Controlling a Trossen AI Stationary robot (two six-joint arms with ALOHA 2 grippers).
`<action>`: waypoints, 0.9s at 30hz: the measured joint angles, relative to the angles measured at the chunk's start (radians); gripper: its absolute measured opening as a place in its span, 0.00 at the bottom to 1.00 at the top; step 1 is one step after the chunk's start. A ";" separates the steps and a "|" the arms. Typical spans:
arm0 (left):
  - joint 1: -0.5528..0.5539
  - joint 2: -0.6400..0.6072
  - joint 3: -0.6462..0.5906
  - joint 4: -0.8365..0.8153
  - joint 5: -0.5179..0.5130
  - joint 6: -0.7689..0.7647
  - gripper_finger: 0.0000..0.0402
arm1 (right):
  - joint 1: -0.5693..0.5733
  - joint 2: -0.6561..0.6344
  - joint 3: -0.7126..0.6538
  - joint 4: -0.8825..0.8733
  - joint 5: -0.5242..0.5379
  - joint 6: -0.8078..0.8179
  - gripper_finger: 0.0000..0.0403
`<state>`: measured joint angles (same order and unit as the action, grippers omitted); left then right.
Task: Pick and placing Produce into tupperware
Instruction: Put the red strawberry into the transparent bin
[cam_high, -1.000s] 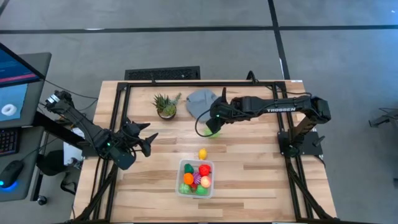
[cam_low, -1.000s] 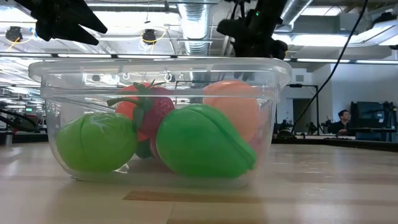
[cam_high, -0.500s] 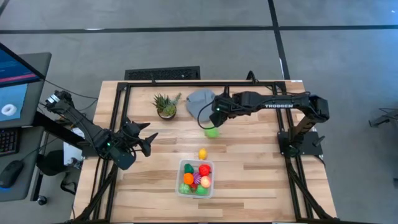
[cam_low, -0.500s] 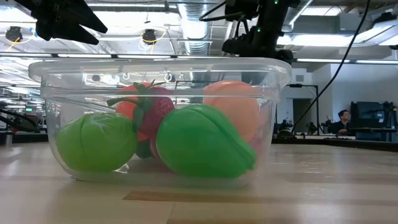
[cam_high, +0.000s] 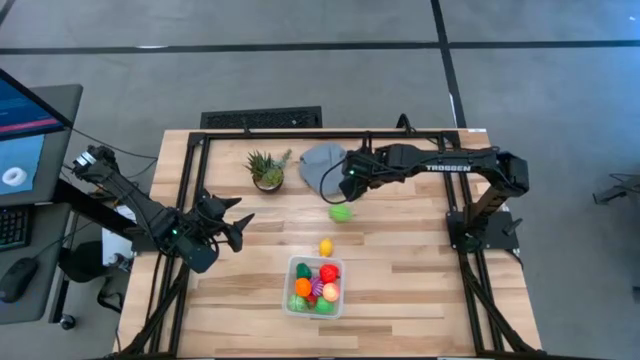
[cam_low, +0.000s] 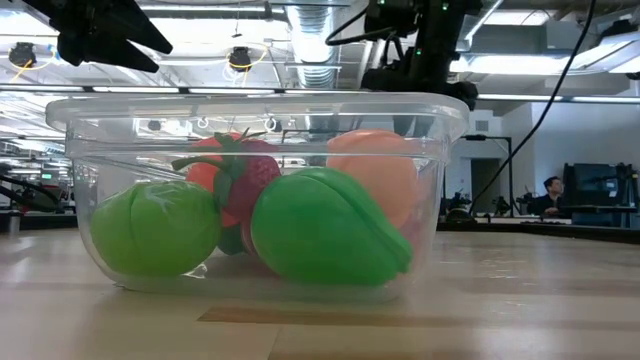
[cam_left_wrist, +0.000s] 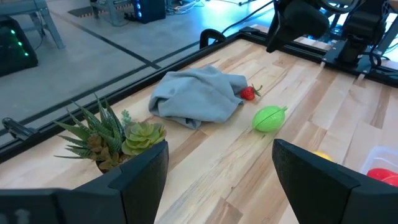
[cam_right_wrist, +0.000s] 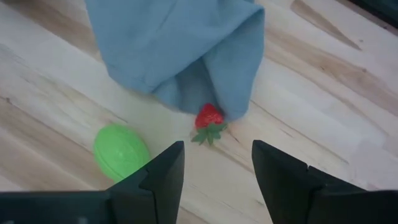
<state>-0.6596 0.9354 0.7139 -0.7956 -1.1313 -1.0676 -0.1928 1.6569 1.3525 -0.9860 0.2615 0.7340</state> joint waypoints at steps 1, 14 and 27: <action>0.000 0.000 0.000 0.000 0.000 -0.001 0.69 | 0.000 0.000 0.000 -0.002 -0.003 0.000 0.52; 0.000 0.000 0.000 0.000 0.006 -0.001 0.69 | 0.023 0.000 -0.144 0.114 -0.079 0.072 0.49; 0.000 0.000 0.000 0.000 0.007 0.003 0.69 | 0.022 0.000 -0.247 0.239 -0.081 0.105 0.42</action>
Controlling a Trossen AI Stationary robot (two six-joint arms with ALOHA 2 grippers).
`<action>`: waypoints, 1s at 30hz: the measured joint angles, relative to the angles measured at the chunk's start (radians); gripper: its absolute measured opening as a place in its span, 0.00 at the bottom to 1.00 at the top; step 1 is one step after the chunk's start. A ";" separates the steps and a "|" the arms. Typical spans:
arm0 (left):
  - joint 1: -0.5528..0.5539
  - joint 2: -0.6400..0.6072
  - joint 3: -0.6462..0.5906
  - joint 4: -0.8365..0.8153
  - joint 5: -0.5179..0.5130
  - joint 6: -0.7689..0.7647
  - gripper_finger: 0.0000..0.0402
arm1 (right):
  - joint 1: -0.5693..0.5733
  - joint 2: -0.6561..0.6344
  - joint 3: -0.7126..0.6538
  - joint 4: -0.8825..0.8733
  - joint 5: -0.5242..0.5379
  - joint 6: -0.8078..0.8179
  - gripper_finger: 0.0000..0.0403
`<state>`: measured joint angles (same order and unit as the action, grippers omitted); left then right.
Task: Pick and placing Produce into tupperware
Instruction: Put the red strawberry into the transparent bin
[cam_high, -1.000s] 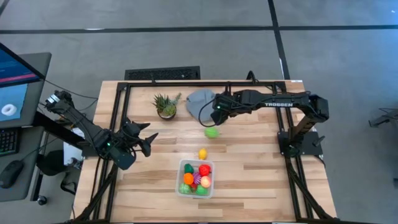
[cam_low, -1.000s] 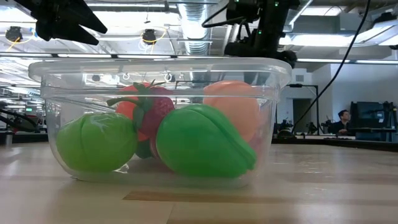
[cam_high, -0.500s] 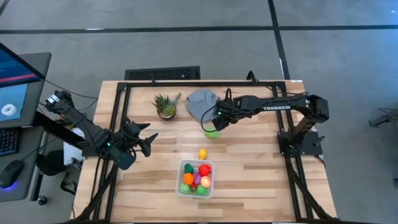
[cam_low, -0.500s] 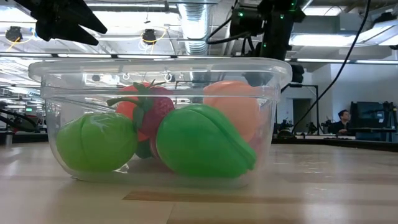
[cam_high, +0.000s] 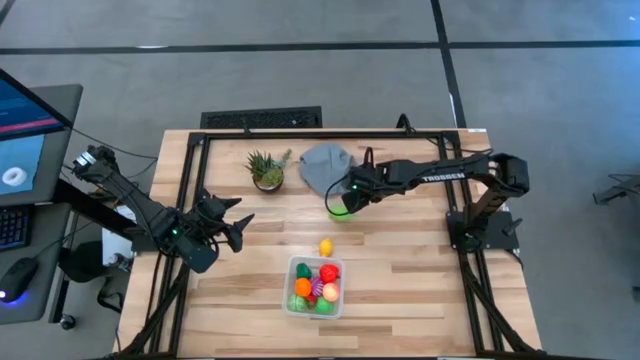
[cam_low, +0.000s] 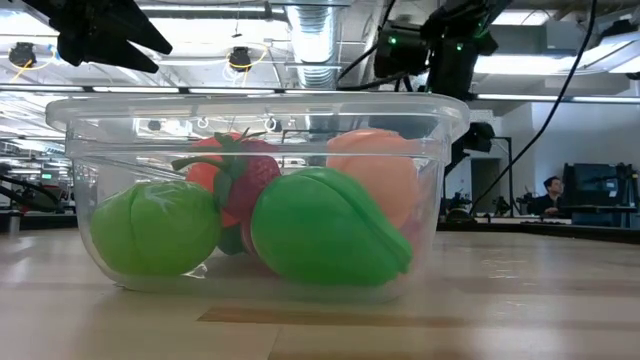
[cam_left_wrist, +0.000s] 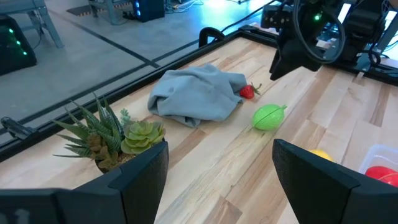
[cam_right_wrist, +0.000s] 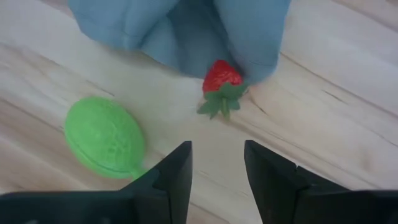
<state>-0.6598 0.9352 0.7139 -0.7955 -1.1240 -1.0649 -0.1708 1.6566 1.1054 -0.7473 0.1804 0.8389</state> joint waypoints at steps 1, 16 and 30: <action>0.000 0.000 0.000 0.000 0.000 0.000 0.69 | -0.002 0.000 -0.006 0.009 0.000 0.000 0.41; 0.000 0.000 0.000 0.000 -0.004 -0.002 0.69 | -0.010 0.000 -0.089 0.129 -0.019 0.005 0.38; 0.000 0.000 0.000 0.000 -0.010 -0.005 0.69 | -0.030 0.000 -0.126 0.184 0.026 0.017 0.33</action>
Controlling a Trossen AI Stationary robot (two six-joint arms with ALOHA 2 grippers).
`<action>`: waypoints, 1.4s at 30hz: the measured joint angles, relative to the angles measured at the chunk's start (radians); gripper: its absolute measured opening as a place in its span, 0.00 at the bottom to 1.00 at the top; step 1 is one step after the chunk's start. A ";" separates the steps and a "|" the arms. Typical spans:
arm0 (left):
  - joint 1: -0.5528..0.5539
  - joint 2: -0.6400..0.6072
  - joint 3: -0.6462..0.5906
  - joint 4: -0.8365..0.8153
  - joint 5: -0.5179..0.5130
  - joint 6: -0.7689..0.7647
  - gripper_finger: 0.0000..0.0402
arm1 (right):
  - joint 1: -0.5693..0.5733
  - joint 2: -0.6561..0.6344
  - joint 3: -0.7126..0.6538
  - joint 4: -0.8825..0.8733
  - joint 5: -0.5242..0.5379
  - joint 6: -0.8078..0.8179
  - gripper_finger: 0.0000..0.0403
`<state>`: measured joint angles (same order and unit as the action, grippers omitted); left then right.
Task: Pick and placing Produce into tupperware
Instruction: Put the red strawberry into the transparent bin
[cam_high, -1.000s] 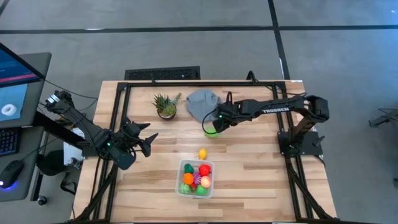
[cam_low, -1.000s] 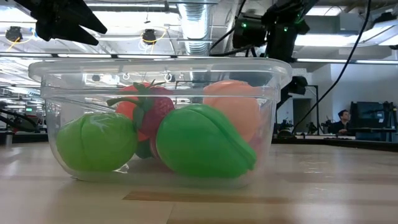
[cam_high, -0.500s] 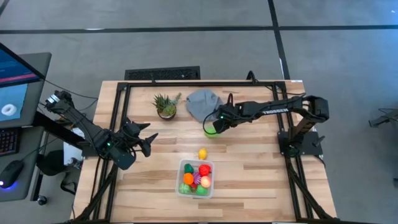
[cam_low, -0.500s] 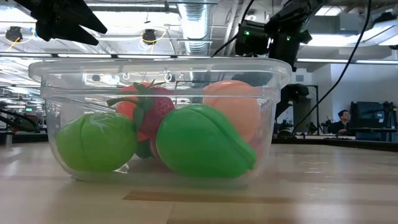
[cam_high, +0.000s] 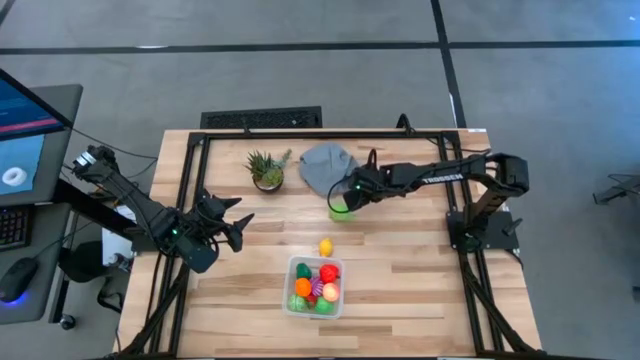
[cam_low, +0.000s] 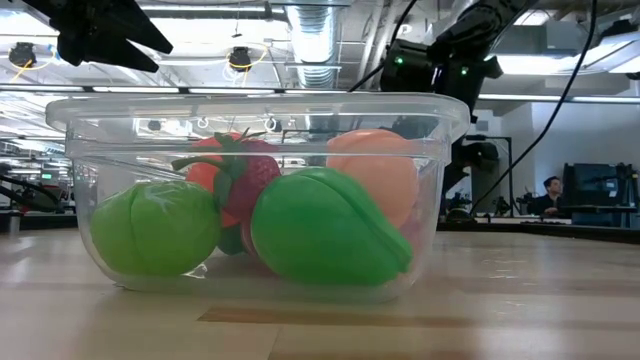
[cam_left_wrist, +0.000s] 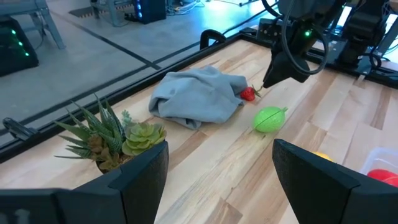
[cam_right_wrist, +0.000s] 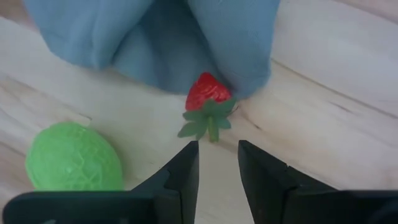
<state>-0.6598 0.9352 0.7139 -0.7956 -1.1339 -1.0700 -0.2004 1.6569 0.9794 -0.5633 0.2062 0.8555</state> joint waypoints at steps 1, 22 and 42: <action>0.000 0.000 0.000 0.000 0.000 0.000 0.69 | -0.001 0.000 0.000 0.001 0.000 0.000 0.33; 0.000 0.000 0.000 0.000 -0.003 0.008 0.69 | -0.025 0.000 0.000 0.038 -0.026 -0.026 0.31; 0.000 0.000 0.000 0.000 -0.002 0.000 0.69 | -0.025 0.000 0.000 0.037 -0.022 -0.044 0.31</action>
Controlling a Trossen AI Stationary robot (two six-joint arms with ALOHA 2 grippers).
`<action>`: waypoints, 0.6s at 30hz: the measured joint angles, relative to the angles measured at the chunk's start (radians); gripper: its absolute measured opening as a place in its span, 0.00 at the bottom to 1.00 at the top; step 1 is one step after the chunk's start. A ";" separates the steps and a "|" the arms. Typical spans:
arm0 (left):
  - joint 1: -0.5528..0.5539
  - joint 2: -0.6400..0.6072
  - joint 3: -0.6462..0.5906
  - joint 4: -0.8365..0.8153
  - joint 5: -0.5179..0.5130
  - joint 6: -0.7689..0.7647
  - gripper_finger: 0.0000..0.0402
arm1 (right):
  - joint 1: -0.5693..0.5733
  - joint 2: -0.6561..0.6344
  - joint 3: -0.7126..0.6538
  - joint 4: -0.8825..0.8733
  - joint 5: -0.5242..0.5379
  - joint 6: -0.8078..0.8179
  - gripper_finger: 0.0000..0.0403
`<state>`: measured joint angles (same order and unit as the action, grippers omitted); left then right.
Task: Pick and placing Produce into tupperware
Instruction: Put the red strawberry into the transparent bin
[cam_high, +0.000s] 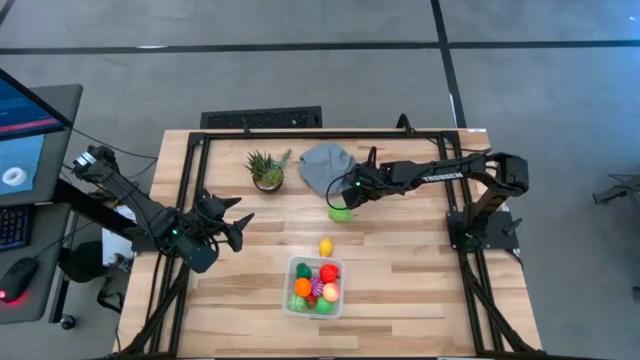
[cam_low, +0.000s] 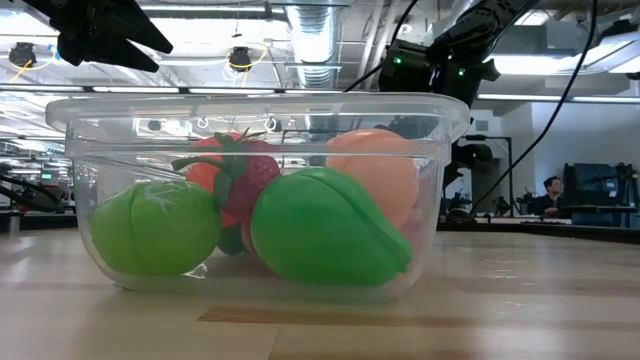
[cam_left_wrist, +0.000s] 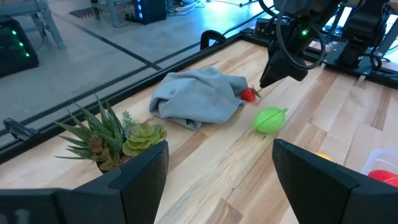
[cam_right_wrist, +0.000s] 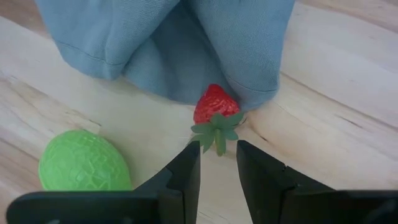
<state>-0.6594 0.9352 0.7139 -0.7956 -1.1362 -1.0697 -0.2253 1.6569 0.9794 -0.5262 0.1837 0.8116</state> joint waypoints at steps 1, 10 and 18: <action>0.000 0.000 0.000 0.000 0.000 0.000 0.69 | 0.000 0.000 0.000 0.000 0.000 0.000 0.31; 0.000 0.000 0.000 0.000 0.004 0.000 0.69 | 0.000 0.000 0.000 0.000 0.000 0.000 0.31; 0.000 0.000 0.000 0.000 0.003 0.000 0.69 | 0.000 0.000 -0.003 0.004 0.000 -0.012 0.31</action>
<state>-0.6596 0.9353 0.7139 -0.7953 -1.1328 -1.0698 -0.2253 1.6569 0.9769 -0.5227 0.1841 0.7993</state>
